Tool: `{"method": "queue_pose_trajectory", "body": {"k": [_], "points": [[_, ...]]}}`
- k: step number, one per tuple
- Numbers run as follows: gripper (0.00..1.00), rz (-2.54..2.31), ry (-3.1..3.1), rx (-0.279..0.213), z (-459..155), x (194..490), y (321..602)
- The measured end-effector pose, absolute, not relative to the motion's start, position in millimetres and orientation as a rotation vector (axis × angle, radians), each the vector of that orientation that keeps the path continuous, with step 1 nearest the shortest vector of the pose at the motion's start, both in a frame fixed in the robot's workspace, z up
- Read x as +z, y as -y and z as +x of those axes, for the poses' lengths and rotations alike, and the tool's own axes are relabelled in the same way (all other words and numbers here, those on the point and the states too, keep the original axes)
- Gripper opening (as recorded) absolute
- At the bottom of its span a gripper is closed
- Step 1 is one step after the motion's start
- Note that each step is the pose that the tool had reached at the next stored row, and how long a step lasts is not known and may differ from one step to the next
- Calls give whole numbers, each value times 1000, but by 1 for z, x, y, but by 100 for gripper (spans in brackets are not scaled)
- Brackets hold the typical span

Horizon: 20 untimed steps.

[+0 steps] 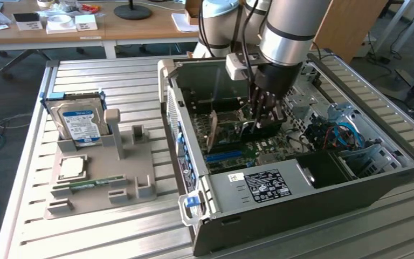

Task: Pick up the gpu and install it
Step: 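Insert the gpu into the slot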

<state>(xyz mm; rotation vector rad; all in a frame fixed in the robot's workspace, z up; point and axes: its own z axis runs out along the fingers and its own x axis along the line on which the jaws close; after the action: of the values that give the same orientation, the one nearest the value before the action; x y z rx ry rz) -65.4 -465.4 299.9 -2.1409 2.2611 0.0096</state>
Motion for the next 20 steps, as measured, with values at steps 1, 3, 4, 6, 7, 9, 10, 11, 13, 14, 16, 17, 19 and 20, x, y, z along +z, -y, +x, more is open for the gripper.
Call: {"method": "queue_pose_trajectory", "body": {"k": [1,3,4,6,7,9,10,11,13,14,16,17,19,20], "points": [[27,-2141,-2261,10,-66,299,466],[27,-2141,-2261,9,-66,298,466],[27,-2141,-2261,9,-67,296,466],[27,-2141,-2261,10,-67,293,466],[27,-2141,-2261,10,-68,292,466],[27,-2141,-2261,10,-68,289,466],[27,-2141,-2261,10,-68,288,466],[27,-2141,-2261,10,-68,288,466],[27,-2141,-2261,9,-68,288,466],[27,-2141,-2261,10,-69,288,466],[27,-2141,-2261,10,-69,288,466],[27,-2141,-2261,10,-69,288,466],[27,-2141,-2261,10,-70,288,465],[27,-2141,-2261,10,-71,288,465]]}}
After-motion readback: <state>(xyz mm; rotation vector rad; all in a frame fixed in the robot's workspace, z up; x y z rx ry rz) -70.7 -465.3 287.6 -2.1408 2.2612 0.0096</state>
